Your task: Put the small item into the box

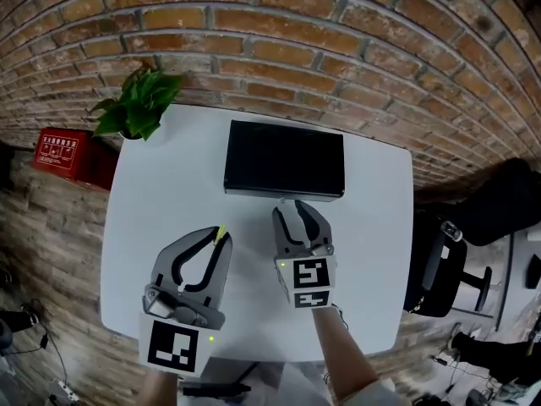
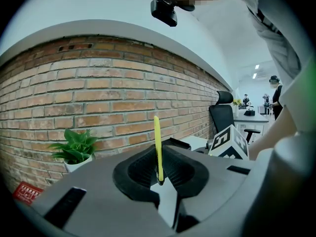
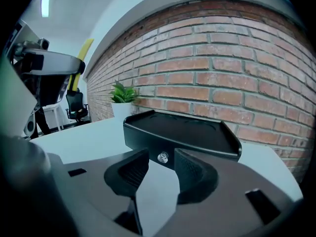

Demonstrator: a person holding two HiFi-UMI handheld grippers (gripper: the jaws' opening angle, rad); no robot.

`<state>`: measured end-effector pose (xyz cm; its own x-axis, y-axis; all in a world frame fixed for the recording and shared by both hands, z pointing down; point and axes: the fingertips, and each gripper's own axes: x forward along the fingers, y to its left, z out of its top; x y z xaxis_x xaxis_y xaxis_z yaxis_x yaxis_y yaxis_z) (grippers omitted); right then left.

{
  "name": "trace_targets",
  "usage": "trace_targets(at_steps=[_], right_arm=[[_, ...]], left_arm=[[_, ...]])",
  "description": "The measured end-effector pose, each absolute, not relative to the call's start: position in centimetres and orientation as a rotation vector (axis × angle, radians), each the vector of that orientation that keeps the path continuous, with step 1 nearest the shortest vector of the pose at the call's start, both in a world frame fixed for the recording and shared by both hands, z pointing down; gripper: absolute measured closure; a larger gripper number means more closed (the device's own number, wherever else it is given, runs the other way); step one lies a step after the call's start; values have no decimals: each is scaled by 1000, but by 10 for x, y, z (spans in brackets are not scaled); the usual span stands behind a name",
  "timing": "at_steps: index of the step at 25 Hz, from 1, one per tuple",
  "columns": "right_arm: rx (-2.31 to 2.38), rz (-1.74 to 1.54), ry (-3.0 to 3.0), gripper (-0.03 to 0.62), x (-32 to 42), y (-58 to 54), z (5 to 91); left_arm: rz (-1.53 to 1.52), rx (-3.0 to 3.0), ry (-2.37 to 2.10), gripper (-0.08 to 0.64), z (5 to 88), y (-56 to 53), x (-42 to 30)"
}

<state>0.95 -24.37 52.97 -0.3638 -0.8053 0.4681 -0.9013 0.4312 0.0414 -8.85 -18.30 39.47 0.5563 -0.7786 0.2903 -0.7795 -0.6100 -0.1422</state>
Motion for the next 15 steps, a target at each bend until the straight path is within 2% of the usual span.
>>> trace_targets(at_steps=[7, 9, 15], right_arm=[[1463, 356, -2214, 449, 9, -258, 553], [1462, 357, -2205, 492, 8, -261, 556], [1471, 354, -2206, 500, 8, -260, 557]], left_arm=[[562, 2766, -1380, 508, 404, -186, -93], [566, 2761, -1383, 508, 406, -187, -94], [568, 2754, -1394, 508, 408, -188, -97]])
